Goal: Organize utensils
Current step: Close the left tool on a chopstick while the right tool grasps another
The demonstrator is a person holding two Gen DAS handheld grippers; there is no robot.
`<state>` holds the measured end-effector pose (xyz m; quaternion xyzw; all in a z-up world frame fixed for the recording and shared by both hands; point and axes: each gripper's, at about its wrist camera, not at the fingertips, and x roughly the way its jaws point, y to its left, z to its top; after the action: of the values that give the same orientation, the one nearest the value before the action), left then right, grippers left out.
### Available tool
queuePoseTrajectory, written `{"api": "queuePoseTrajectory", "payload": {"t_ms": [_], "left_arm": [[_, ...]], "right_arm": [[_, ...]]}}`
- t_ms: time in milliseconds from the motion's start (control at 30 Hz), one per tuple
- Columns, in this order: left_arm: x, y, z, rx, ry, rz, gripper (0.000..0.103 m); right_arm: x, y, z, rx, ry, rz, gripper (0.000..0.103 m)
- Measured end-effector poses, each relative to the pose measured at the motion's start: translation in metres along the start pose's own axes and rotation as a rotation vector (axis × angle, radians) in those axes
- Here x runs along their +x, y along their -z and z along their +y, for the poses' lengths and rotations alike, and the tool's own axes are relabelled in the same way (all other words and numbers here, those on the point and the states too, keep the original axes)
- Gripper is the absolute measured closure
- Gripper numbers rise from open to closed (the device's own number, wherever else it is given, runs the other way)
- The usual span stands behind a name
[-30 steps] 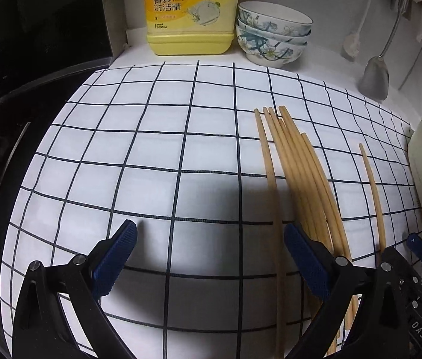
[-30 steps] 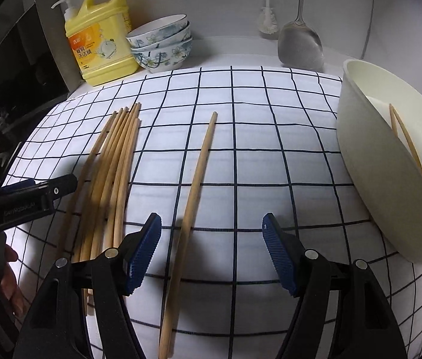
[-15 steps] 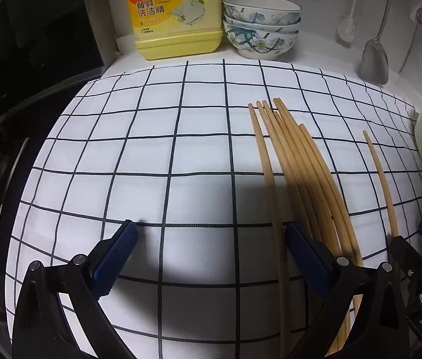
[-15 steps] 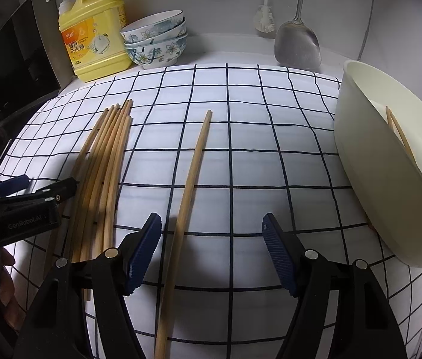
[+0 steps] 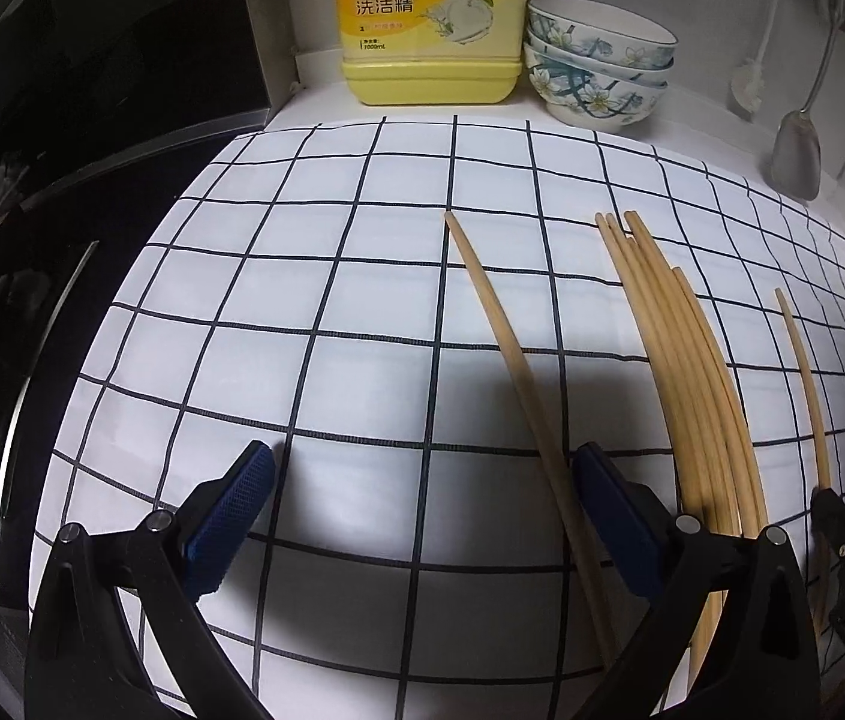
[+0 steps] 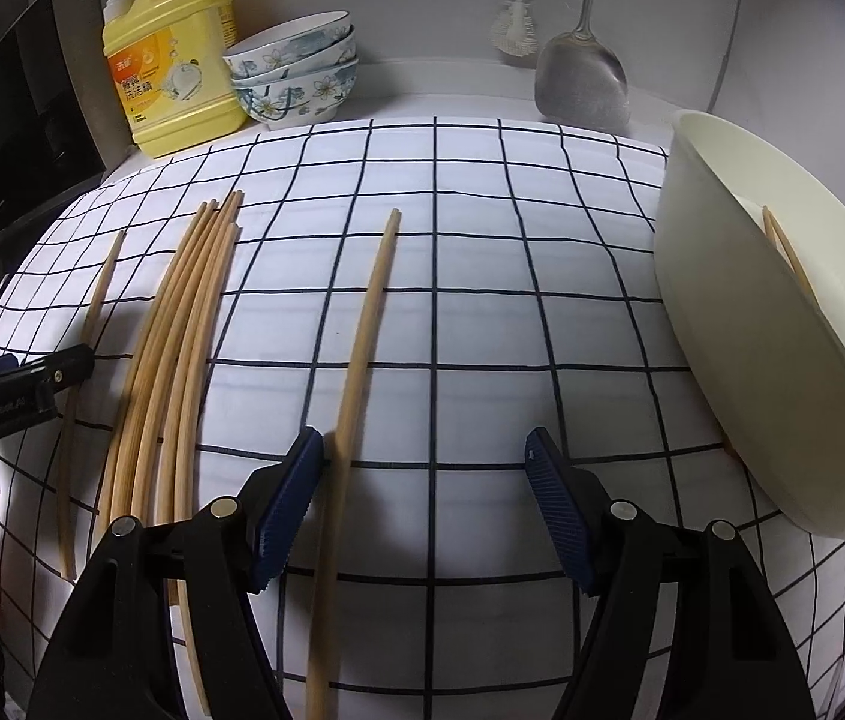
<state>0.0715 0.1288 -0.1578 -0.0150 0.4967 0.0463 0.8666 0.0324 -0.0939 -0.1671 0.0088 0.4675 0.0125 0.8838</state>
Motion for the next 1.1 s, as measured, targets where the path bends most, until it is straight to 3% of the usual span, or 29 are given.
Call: {"api": "queuePoseTrajectory", "payload": {"t_ms": [200,333,500,567,700,767,833,1100], "left_arm": [[0.001,-0.002,-0.009,-0.021,-0.006,0.0,0.005],[-0.002,0.002,-0.016,-0.009,0.006,-0.017,0.009],[-0.008,0.003,-0.024,0.031,0.029,-0.032,0.025],[-0.012,0.005,-0.028,0.052,0.058,-0.039,0.043],[-0.016,0.005,-0.032,0.084,0.082,-0.045,0.062],[-0.016,0.005,-0.032,0.093,0.091,-0.048,0.082],[-0.016,0.005,-0.032,0.102,0.101,-0.048,0.09],[-0.017,0.006,-0.024,0.123,0.166,-0.036,0.096]], "right_arm": [[0.002,-0.002,0.005,-0.03,-0.005,-0.01,0.037],[0.002,-0.002,0.008,-0.044,-0.016,-0.022,0.043],[0.002,-0.002,0.013,-0.065,-0.03,-0.029,0.053],[0.001,-0.002,0.016,-0.08,-0.032,-0.035,0.061],[-0.001,0.0,0.023,-0.116,-0.052,-0.043,0.078],[-0.002,0.001,0.029,-0.142,-0.039,-0.046,0.093],[-0.002,0.001,0.031,-0.156,-0.031,-0.047,0.095],[-0.004,0.0,0.023,-0.071,-0.083,-0.034,0.097]]}}
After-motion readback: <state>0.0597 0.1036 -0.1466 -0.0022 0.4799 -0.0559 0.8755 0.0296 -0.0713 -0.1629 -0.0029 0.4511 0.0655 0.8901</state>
